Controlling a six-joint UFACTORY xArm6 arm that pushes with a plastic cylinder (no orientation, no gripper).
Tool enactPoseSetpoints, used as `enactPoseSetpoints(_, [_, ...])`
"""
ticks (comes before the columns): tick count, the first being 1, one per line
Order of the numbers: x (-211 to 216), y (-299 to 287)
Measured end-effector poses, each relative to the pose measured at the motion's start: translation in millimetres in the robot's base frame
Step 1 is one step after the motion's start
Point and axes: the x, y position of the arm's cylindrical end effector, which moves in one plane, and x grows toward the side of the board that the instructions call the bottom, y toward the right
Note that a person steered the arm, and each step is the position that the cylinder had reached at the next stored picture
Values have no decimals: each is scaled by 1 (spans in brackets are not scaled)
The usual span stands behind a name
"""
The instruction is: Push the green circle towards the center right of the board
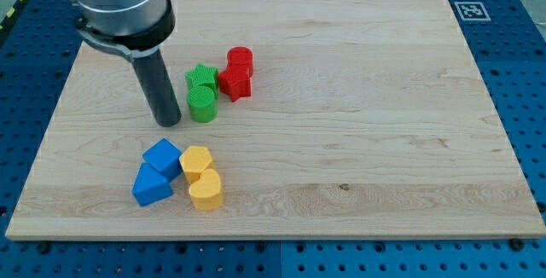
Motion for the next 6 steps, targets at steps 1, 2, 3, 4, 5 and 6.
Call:
enactPoseSetpoints(1, [-16, 5])
enactPoseSetpoints(2, [-24, 12])
enactPoseSetpoints(3, [-14, 21])
enactPoseSetpoints(4, [3, 39])
enactPoseSetpoints(5, [6, 66])
enactPoseSetpoints(6, [6, 92])
